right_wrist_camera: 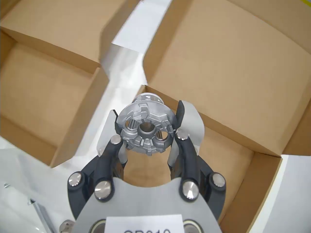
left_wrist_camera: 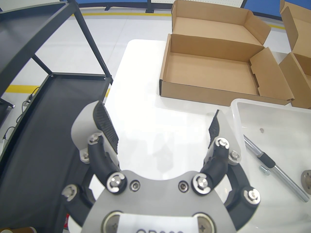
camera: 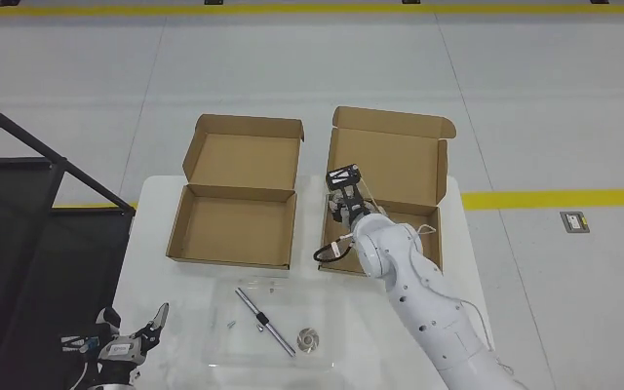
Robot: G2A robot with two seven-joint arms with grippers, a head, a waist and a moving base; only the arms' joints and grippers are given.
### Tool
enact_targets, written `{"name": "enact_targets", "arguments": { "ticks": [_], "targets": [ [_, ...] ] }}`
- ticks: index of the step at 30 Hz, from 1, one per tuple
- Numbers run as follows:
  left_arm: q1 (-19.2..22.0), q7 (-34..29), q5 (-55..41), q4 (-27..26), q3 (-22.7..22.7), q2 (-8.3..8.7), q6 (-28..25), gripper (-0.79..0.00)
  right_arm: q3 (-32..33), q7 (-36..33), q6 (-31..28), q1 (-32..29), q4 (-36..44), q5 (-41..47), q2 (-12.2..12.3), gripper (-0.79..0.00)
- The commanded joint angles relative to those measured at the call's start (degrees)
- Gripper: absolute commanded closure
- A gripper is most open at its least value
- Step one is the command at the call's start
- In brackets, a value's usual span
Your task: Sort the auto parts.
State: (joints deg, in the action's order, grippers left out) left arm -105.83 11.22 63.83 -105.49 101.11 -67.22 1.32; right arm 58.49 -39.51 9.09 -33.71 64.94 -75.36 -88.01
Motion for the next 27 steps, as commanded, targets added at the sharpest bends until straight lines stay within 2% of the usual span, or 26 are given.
{"name": "enact_targets", "arguments": {
  "ticks": [1,6,13,15,16,17,19,27],
  "targets": [
    [0.0,0.0,0.0,0.0,0.0,0.0,0.0,-0.785,-0.1,0.4,0.8,1.4,-4.7,0.0,-0.3,0.0],
    [0.0,0.0,0.0,0.0,0.0,0.0,0.0,-0.785,-1.0,-1.2,1.0,4.3,-13.0,0.4,-1.1,0.0],
    [0.0,0.0,0.0,0.0,0.0,0.0,0.0,-0.785,-2.3,-3.9,-0.3,6.9,-20.1,1.7,-2.2,0.0],
    [0.0,0.0,0.0,0.0,0.0,0.0,0.0,-0.785,-2.3,-4.4,-1.5,7.5,-21.4,2.6,-2.5,-0.326],
    [0.0,0.0,0.0,0.0,0.0,0.0,0.0,-0.785,-2.5,-4.5,-1.5,7.8,-22.0,2.4,-2.6,-0.382],
    [0.0,0.0,0.0,0.0,0.0,0.0,0.0,-0.785,-2.7,-4.5,-1.4,7.9,-22.4,2.4,-2.7,-0.594],
    [0.0,0.0,0.0,0.0,0.0,0.0,0.0,-0.785,-2.8,-4.4,-1.3,8.1,-22.9,2.4,-2.9,-0.785],
    [0.0,0.0,0.0,0.0,0.0,0.0,0.0,-0.785,-2.4,-4.6,-0.6,8.0,-22.2,1.6,-3.0,-0.785]
  ]
}}
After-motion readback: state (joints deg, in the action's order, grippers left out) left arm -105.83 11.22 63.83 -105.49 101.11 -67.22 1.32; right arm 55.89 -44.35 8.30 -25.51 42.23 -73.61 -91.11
